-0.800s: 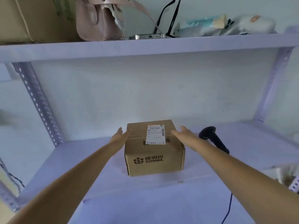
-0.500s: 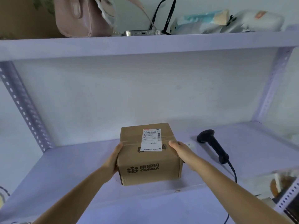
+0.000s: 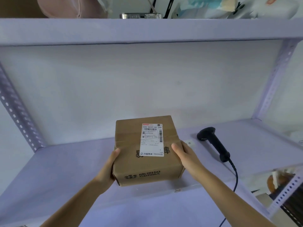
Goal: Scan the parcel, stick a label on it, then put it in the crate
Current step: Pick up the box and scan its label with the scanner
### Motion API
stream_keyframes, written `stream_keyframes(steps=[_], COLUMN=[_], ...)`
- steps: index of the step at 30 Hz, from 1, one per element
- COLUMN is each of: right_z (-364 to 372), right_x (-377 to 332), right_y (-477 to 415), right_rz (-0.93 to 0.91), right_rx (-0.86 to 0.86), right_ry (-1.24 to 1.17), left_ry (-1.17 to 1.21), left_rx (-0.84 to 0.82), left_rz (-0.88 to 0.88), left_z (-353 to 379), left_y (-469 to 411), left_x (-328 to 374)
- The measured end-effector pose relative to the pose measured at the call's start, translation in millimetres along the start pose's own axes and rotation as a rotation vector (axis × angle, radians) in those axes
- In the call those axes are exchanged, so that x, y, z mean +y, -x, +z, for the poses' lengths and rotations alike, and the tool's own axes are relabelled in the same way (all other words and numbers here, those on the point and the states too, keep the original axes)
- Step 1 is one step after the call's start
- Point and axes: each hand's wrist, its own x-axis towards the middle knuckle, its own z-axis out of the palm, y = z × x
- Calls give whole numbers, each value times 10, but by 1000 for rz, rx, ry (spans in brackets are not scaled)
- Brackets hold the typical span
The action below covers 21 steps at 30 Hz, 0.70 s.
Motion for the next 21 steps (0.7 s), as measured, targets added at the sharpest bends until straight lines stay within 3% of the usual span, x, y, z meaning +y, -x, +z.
stream_keyframes(steps=[6, 10, 13, 17, 21], right_z=[-101, -669, -1196, -1505, -1497], right_x=[22, -101, -139, 7, 219], right_y=[90, -134, -385, -588, -731], right_rz=[-88, -192, 42, 430, 452], right_rx=[-39, 371, 572, 367, 233], right_ry=[31, 264, 501, 611, 547], left_ry=[-4, -20, -24, -17, 3], left_rx=[66, 84, 108, 150, 181], left_rz=[134, 165, 163, 156, 148], left_z=[56, 86, 119, 122, 122], left_y=[41, 102, 111, 86, 87], left_x=[-65, -43, -24, -35, -61])
